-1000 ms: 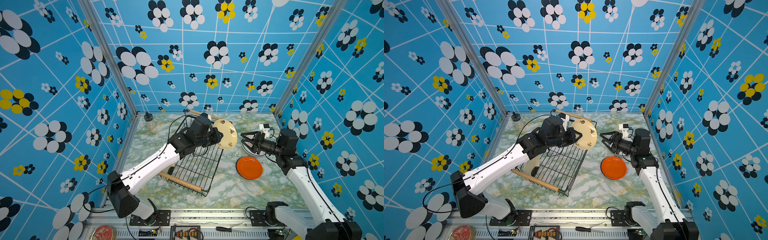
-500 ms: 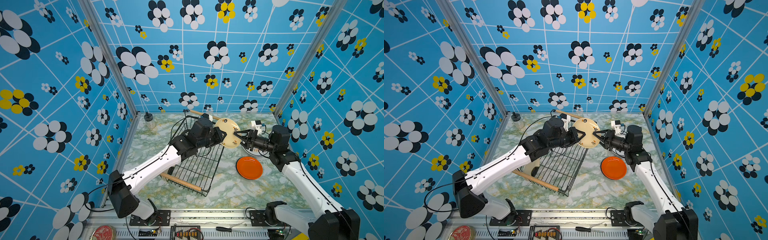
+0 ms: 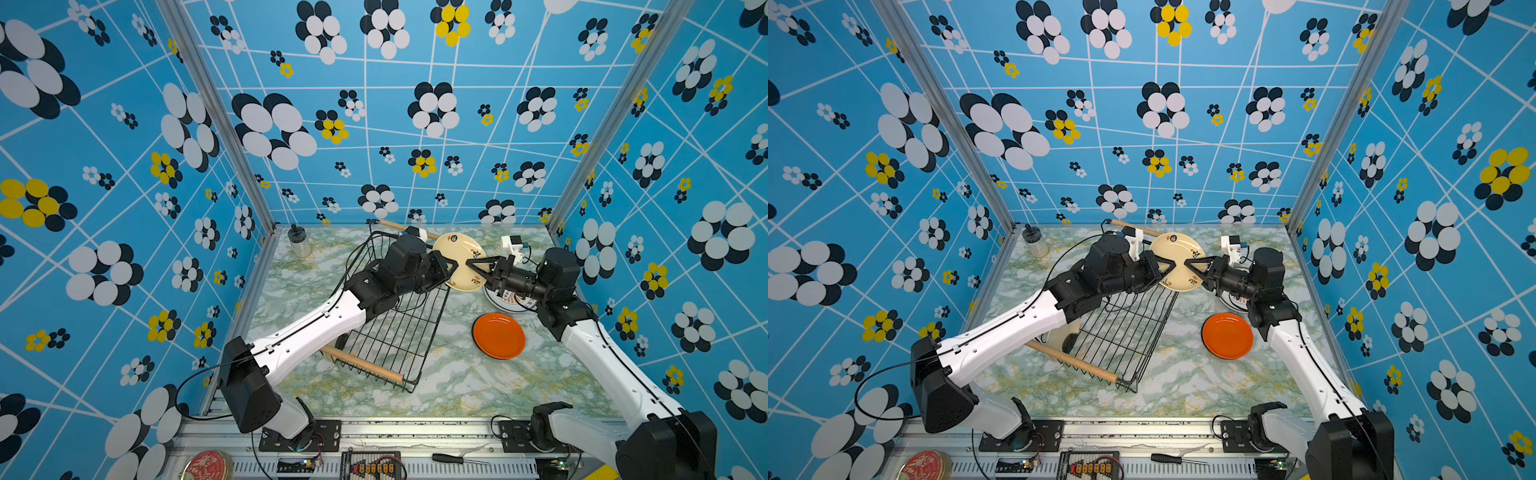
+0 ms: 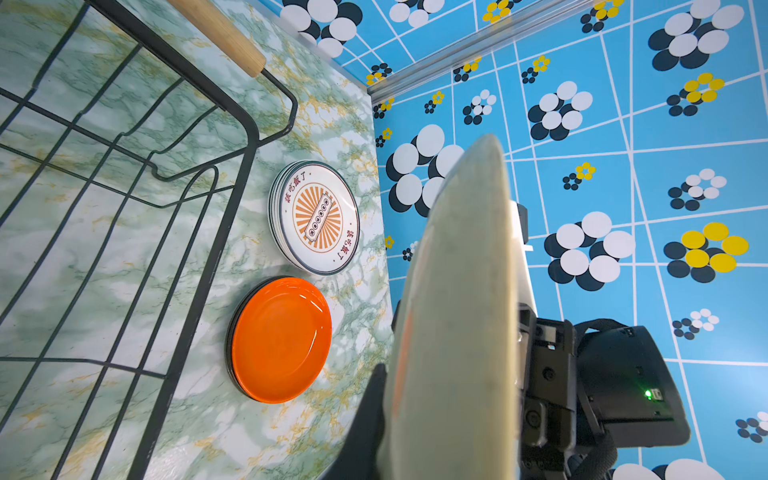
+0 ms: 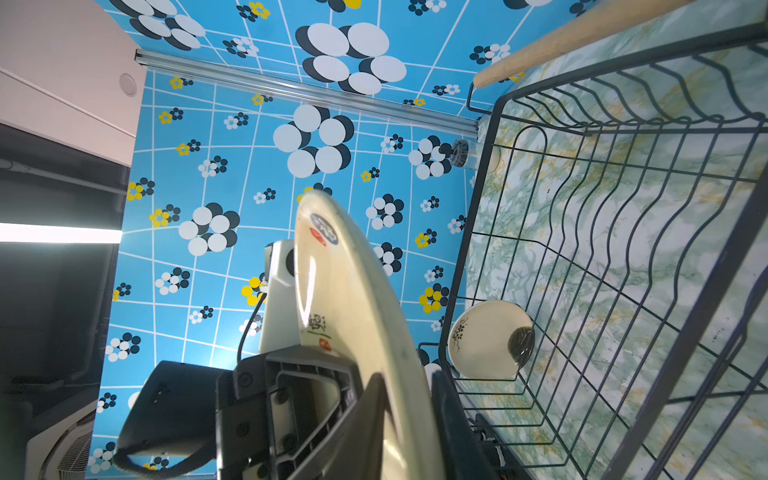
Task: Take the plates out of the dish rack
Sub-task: 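Hold the cream plate up with the left gripper while the right grasps its rim, then carry the cream plate toward the orange plate with the right gripper while the left withdraws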
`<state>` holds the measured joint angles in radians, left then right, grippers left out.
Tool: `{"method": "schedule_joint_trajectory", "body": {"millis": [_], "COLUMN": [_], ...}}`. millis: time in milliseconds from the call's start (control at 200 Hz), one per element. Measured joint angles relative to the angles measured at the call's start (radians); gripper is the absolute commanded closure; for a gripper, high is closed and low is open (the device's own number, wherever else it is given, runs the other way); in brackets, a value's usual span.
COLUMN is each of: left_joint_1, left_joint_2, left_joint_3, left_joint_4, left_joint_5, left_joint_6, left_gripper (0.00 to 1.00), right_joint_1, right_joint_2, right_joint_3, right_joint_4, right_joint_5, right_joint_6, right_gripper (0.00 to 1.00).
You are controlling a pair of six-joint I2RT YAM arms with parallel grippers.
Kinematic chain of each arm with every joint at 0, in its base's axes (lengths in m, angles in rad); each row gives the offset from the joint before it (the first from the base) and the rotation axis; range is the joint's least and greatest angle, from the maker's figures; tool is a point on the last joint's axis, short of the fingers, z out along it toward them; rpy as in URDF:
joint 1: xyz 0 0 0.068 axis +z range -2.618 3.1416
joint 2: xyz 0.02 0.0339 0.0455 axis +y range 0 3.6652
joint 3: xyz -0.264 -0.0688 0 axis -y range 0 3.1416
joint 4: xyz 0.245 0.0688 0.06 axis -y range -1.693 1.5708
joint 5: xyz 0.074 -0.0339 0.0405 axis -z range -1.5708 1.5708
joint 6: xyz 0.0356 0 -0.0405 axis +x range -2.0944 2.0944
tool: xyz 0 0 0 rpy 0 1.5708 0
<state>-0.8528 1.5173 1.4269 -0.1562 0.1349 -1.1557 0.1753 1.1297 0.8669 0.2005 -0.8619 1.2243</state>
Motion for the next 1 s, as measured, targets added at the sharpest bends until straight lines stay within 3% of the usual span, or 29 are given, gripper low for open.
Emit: {"method": "schedule_joint_trajectory", "body": {"millis": [240, 325, 455, 695, 1000], "left_joint_1": [0.004, 0.004, 0.001, -0.006, -0.004], "left_joint_2": [0.008, 0.023, 0.028, 0.027, -0.029], "left_joint_3": [0.003, 0.015, 0.024, 0.042, 0.042], "left_joint_4": [0.020, 0.003, -0.004, -0.014, -0.134], "left_joint_5": [0.003, -0.001, 0.007, 0.031, 0.023], "left_joint_6": [-0.018, 0.006, 0.045, 0.110, 0.212], "left_gripper": [0.77, 0.73, 0.53, 0.34, 0.27], "right_joint_1": [-0.005, -0.005, -0.005, -0.002, -0.013], "right_joint_2": [0.000, 0.001, 0.002, 0.010, 0.010], "right_joint_3": [0.000, 0.000, 0.002, 0.064, 0.243], "right_joint_4": [0.049, 0.044, 0.036, -0.060, -0.317], "right_joint_5": [0.011, 0.019, 0.023, 0.035, 0.071], "right_joint_6": [0.042, 0.045, 0.043, -0.006, -0.195], "right_gripper": [0.99, 1.00, 1.00, 1.00, 1.00]}}
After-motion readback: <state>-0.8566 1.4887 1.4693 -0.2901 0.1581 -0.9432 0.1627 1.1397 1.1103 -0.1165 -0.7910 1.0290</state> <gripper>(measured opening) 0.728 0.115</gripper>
